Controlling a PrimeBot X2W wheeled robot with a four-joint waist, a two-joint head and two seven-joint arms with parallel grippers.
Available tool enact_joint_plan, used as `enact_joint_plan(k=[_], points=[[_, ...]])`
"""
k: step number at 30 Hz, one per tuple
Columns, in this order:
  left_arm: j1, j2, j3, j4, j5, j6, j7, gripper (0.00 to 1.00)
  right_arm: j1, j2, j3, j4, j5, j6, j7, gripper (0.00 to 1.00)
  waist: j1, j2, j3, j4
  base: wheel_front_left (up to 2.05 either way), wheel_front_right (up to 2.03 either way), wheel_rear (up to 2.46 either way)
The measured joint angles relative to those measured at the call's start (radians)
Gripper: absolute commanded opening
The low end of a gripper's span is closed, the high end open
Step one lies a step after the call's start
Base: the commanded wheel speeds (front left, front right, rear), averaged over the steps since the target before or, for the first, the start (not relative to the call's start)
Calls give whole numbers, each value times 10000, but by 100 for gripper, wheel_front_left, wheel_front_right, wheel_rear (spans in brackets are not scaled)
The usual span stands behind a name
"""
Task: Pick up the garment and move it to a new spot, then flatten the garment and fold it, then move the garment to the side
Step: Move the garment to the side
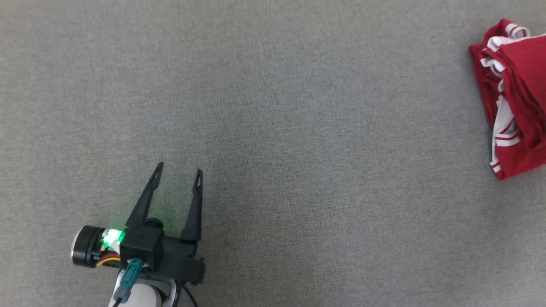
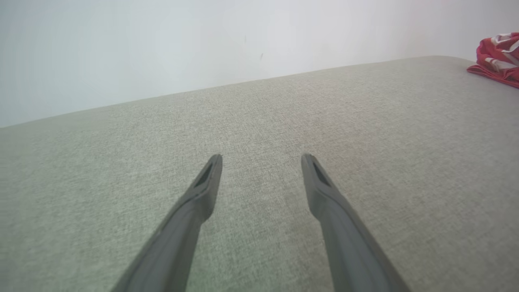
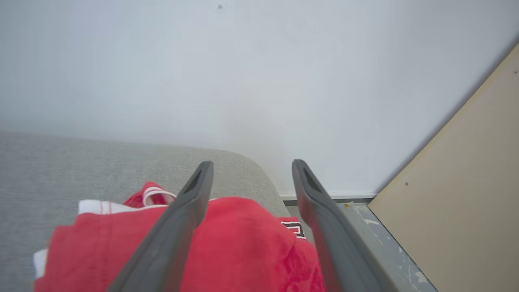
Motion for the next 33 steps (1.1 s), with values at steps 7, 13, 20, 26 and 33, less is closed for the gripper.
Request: enact_joint_plan(k=[7,13,20,26,33], points=[[384,-19,282,-8,-194,65,0,100,1508,1639,596,-2345,961,0,2,100,-1,-1,-559,16,0,0,0],[868,-130,598,105,-370,104,2,100,3639,2840,1498,-3831,1881,0,0,100,-1,-1,-1211,158,0,0,0],[1289,-228,874,295,-447,44,2,100,5135,3453,2042,-3885,2316,0,2,100,-2,-1,-1775,349,0,0,0],[1765,-286,1258,470,-506,19,2,100,6009,3885,2092,-3921,2573,0,2,100,-2,-1,-2379,496,0,0,0],[2399,-324,1661,606,-520,-59,0,100,6781,4117,2389,-3919,2522,0,2,100,-2,-1,-3144,556,0,0,0]])
